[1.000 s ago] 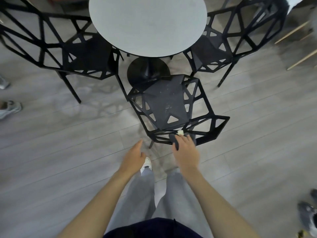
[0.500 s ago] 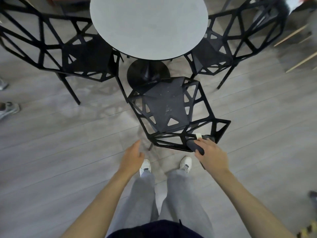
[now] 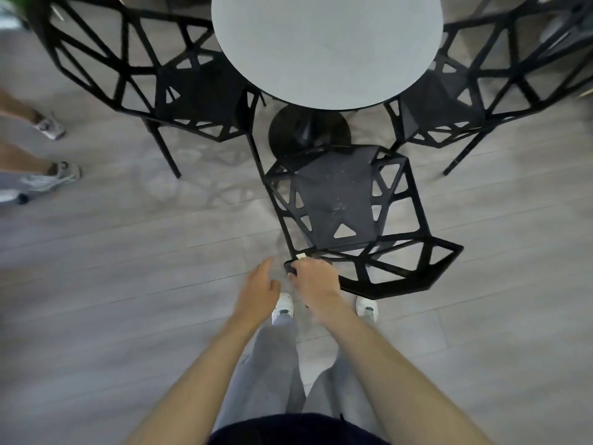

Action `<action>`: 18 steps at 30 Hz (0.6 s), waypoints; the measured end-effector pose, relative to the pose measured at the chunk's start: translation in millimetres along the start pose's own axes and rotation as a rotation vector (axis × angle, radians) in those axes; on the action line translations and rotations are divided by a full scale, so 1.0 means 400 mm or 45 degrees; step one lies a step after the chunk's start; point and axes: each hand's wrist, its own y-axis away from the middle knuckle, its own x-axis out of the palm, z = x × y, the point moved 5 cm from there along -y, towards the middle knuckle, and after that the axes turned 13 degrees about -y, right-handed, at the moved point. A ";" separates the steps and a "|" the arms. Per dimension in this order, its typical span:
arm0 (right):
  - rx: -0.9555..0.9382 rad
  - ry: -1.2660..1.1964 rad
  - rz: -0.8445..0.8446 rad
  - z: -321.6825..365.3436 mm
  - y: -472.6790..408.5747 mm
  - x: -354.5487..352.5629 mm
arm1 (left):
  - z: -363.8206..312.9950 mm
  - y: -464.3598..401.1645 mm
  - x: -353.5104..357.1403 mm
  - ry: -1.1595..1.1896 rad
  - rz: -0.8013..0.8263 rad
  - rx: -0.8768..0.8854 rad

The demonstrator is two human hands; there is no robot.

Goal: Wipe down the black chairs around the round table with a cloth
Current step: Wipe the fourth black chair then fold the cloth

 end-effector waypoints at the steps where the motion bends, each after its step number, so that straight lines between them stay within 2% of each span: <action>1: -0.031 0.011 0.027 -0.002 -0.003 -0.004 | -0.002 -0.005 0.004 0.015 -0.008 -0.024; 5: -0.039 -0.171 0.183 -0.077 0.022 -0.051 | -0.012 -0.026 0.037 0.074 -0.043 -0.159; 9: -0.053 -0.160 0.300 -0.219 0.084 -0.160 | -0.052 -0.034 0.088 0.285 -0.097 -0.341; 12: -0.174 -0.176 0.385 -0.281 0.138 -0.213 | -0.087 -0.037 0.115 0.457 -0.193 -0.502; 18: -0.387 -0.344 0.427 -0.230 0.059 -0.166 | -0.131 -0.008 0.182 0.769 -0.419 -0.776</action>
